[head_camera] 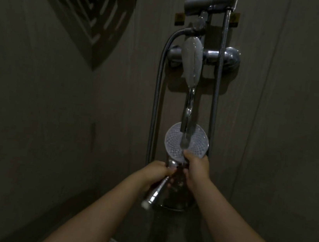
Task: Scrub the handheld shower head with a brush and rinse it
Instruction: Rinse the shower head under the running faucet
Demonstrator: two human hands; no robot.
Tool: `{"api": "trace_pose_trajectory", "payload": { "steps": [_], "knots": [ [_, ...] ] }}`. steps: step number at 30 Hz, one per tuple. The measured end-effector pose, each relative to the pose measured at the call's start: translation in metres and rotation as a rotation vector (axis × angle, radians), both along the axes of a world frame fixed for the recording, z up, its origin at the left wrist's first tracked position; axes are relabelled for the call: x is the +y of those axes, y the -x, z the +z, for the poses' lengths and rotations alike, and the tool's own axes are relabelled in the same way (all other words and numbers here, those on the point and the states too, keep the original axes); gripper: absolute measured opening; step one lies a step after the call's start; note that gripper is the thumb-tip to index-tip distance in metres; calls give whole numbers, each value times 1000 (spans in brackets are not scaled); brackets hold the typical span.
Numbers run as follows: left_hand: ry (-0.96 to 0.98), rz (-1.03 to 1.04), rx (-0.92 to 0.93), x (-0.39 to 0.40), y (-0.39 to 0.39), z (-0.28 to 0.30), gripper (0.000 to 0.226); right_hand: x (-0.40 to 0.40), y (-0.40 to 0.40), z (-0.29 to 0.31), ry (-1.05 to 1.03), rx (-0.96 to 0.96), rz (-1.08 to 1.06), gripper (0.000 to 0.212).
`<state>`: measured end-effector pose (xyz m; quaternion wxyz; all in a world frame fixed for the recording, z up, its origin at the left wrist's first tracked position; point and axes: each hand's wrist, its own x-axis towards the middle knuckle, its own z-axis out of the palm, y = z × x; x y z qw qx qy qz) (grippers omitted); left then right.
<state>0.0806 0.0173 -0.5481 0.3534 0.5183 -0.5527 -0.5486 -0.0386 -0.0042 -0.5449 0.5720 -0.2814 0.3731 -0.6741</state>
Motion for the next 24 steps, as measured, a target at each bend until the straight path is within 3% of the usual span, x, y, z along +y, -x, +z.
{"api": "trace_pose_trajectory", "payload": {
  "steps": [4,7,9,12,16,18,22,24],
  "knots": [
    [175,-25,-575,-5,-29,10,13,-2,12,3,-3,320,-101,42],
    [252,47,-769,-6,-44,11,10,3,16,12,63,621,-161,23],
    [284,78,-832,-4,-49,14,15,4,18,25,83,618,-286,16],
    [292,66,-895,-1,-55,17,14,0,24,59,100,445,-442,29],
    [283,33,-896,1,-55,17,7,-2,19,114,326,454,-365,37],
    [288,26,-899,2,-55,17,6,3,13,138,444,511,-251,35],
    [295,25,-901,4,-57,14,12,10,3,162,612,807,-171,24],
    [299,30,-890,4,-58,12,13,9,-2,165,620,833,-141,21]
  ]
}}
